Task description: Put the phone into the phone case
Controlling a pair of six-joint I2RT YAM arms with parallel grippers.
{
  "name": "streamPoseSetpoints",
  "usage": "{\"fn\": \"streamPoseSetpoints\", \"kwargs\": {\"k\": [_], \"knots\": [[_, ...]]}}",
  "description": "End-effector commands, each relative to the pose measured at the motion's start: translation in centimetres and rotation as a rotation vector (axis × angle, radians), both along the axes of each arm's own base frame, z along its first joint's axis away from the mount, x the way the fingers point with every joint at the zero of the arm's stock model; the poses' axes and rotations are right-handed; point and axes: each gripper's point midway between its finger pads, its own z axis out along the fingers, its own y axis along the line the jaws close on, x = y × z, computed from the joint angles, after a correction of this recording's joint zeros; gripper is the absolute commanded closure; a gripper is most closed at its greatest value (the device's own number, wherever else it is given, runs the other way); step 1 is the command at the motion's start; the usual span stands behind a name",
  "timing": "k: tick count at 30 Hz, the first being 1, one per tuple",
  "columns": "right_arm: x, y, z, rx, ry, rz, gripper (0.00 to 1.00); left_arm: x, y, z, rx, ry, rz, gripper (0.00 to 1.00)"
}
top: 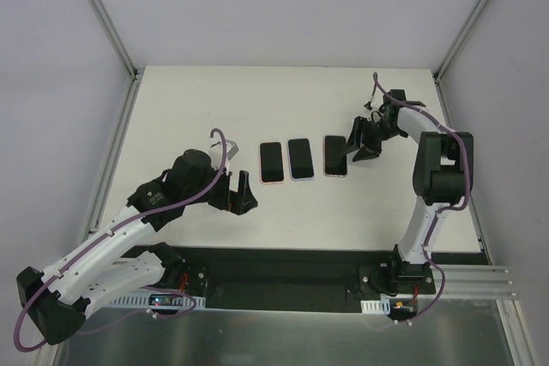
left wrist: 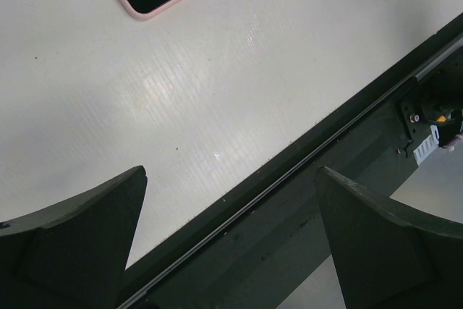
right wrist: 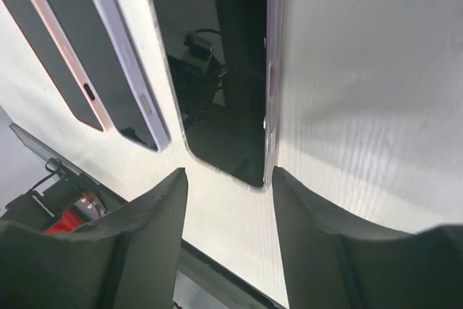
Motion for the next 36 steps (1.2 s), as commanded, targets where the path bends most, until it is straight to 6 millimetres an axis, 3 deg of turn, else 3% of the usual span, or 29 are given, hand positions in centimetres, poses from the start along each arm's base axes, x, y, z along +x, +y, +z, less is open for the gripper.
{"fn": "streamPoseSetpoints", "kwargs": {"k": [1, 4, 6, 7, 8, 9, 10, 12, 14, 15, 17, 19, 26, 36], "knots": [[-2.4, -0.9, 4.8, -0.075, -0.087, -0.044, 0.41, 0.4, -0.5, 2.8, -0.056, -0.048, -0.009, 0.01], [-5.3, -0.9, 4.4, -0.131, -0.079, -0.039, 0.26, 0.6, -0.6, 3.2, -0.062, -0.049, -0.002, 0.01], [-7.0, -0.3, 6.2, -0.148, -0.156, -0.011, 0.19, 0.8, -0.8, 3.6, -0.074, -0.055, 0.0, 0.01], [-8.5, -0.2, 5.9, -0.158, -0.153, 0.0, 0.09, 0.8, -1.0, 3.8, -0.085, -0.053, 0.001, 0.01], [-9.6, 0.5, 7.9, -0.157, -0.237, 0.022, 0.04, 0.8, -1.1, 4.0, -0.094, -0.054, 0.0, 0.0], [-10.4, 0.5, 8.3, -0.174, -0.268, 0.03, 0.0, 0.7, -1.3, 4.4, -0.112, -0.057, -0.006, 0.01], [-11.9, 0.8, 8.1, -0.176, -0.265, 0.043, 0.04, 0.6, -1.6, 4.9, -0.138, -0.064, -0.017, 0.01], [-13.9, 1.7, 10.3, -0.148, -0.362, 0.066, 0.04, 0.4, -1.8, 5.6, -0.173, -0.085, -0.028, 0.01], [-15.8, 2.2, 10.8, -0.129, -0.393, 0.06, 0.04, 0.5, -2.0, 6.2, -0.201, -0.105, -0.027, 0.01], [-16.5, 1.9, 12.1, -0.119, -0.464, 0.036, 0.04, 0.5, -2.0, 6.7, -0.215, -0.12, -0.027, 0.01], [-17.8, 1.9, 12.0, -0.093, -0.481, -0.005, 0.04, 0.5, -2.1, 7.2, -0.242, -0.143, -0.024, 0.01], [-18.8, 1.6, 13.4, -0.054, -0.564, -0.038, 0.04, 0.4, -2.1, 7.7, -0.27, -0.16, -0.024, 0.01], [-21.1, 0.7, 14.1, -0.011, -0.647, -0.108, 0.04, 0.3, -2.1, 7.3, -0.301, -0.18, -0.021, 0.01], [-21.2, 0.1, 14.7, -0.04, -0.699, -0.093, 0.04, 0.2, -2.2, 6.6, -0.303, -0.17, -0.025, 0.01]]}}
